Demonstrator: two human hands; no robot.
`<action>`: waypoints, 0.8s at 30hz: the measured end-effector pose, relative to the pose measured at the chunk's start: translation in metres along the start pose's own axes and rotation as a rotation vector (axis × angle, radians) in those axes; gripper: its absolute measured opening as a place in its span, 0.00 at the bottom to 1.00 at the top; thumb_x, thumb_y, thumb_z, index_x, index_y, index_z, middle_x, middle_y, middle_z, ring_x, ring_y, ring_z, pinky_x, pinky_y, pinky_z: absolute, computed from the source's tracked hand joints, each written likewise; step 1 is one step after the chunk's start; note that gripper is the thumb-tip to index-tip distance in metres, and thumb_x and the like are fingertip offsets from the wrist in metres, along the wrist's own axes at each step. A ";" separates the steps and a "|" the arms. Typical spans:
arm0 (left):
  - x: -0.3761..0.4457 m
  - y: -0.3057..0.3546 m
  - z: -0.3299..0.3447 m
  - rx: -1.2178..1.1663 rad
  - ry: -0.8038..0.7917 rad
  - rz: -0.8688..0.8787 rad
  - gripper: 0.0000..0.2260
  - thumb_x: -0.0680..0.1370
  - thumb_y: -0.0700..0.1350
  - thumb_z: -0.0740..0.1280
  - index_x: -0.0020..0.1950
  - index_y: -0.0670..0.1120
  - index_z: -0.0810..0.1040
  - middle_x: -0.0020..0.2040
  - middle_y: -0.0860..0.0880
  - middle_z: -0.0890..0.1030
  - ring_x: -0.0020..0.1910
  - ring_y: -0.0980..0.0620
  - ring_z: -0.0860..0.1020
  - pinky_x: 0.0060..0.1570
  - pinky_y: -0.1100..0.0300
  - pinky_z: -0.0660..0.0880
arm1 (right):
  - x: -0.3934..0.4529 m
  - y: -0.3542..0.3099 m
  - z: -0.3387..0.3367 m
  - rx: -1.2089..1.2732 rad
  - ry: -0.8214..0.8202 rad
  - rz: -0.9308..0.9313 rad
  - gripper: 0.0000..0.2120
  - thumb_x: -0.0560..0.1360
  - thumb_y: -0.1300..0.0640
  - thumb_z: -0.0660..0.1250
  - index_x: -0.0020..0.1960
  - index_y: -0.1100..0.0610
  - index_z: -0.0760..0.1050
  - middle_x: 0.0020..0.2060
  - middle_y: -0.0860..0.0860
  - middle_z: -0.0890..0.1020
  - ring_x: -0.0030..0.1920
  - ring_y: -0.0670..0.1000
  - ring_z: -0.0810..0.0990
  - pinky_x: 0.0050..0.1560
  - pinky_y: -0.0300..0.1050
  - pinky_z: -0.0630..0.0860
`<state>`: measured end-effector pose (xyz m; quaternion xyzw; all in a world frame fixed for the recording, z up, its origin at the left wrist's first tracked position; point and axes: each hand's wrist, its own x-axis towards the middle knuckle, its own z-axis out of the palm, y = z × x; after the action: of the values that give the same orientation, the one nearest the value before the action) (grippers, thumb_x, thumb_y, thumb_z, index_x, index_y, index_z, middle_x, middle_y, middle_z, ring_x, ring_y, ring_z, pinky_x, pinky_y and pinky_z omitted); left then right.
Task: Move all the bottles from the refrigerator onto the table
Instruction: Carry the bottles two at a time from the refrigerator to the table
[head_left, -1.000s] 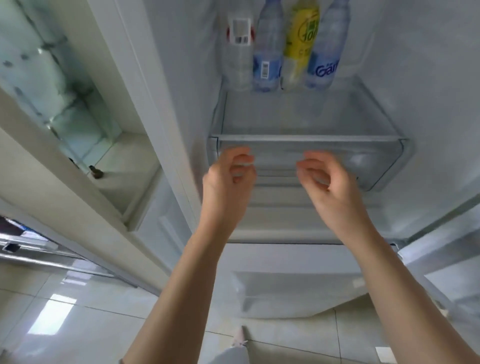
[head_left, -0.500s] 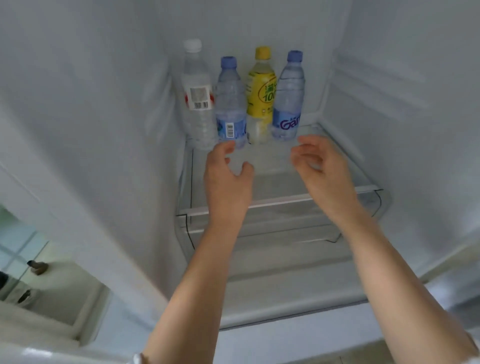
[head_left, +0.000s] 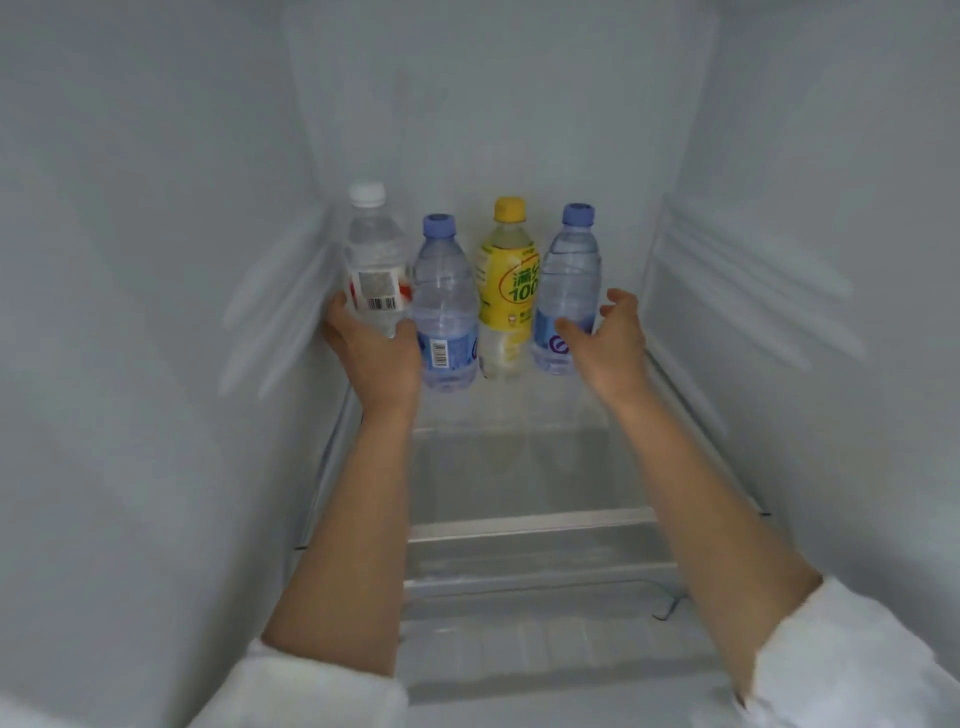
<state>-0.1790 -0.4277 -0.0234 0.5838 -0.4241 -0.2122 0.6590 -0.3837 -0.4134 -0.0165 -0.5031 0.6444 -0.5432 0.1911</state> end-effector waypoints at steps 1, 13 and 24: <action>0.005 -0.003 0.003 0.002 -0.007 0.019 0.31 0.66 0.35 0.69 0.69 0.37 0.65 0.65 0.38 0.72 0.63 0.41 0.73 0.64 0.51 0.72 | 0.005 0.001 0.003 0.002 -0.010 0.000 0.28 0.73 0.61 0.70 0.68 0.68 0.62 0.52 0.56 0.74 0.50 0.52 0.75 0.39 0.32 0.64; 0.038 -0.018 0.002 -0.098 -0.179 -0.015 0.36 0.65 0.33 0.77 0.69 0.48 0.67 0.55 0.55 0.78 0.52 0.60 0.80 0.50 0.60 0.79 | 0.030 0.007 0.022 0.092 -0.066 0.040 0.30 0.69 0.57 0.76 0.63 0.62 0.63 0.50 0.50 0.74 0.48 0.49 0.74 0.45 0.40 0.67; 0.006 -0.023 -0.004 -0.016 0.023 0.158 0.41 0.57 0.44 0.79 0.69 0.46 0.68 0.63 0.44 0.75 0.62 0.42 0.75 0.61 0.42 0.74 | 0.018 0.011 0.007 0.080 -0.062 0.015 0.28 0.68 0.56 0.77 0.60 0.61 0.65 0.45 0.49 0.76 0.44 0.50 0.76 0.38 0.40 0.70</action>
<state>-0.1678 -0.4356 -0.0428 0.5457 -0.4594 -0.1562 0.6832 -0.3907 -0.4333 -0.0237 -0.5067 0.6197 -0.5514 0.2349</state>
